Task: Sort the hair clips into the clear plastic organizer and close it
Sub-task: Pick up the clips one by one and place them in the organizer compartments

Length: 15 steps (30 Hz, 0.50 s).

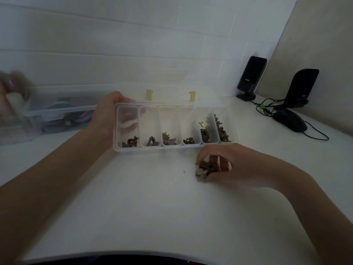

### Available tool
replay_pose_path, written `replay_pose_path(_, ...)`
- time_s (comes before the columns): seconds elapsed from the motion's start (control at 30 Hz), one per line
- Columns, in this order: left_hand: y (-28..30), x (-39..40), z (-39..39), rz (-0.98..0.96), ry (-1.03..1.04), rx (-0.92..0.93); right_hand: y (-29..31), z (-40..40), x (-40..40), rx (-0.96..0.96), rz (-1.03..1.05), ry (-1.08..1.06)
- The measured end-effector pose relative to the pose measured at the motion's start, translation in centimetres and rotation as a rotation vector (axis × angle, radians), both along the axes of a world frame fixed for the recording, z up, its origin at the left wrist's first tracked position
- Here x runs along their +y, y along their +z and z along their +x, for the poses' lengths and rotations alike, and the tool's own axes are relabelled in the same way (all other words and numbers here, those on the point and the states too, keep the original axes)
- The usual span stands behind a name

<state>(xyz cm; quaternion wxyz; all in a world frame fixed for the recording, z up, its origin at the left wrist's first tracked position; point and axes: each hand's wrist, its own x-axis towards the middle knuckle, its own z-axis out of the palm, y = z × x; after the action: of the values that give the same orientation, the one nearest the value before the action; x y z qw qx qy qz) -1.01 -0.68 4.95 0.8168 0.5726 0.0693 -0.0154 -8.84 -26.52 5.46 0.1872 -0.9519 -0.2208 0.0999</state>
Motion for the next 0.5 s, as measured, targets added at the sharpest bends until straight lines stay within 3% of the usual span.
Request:
replay_pose_path(0.27, 0.1, -0.1, 0.0, -0.004, 0.009, -0.009, -0.3, 0.1, 0.3, -0.063, 0.090, 0.033)
replay_pose_path(0.5, 0.2, -0.1, 0.0, -0.015, 0.017, -0.037, 0.1, -0.3, 1.2, -0.427, 0.404, -0.042)
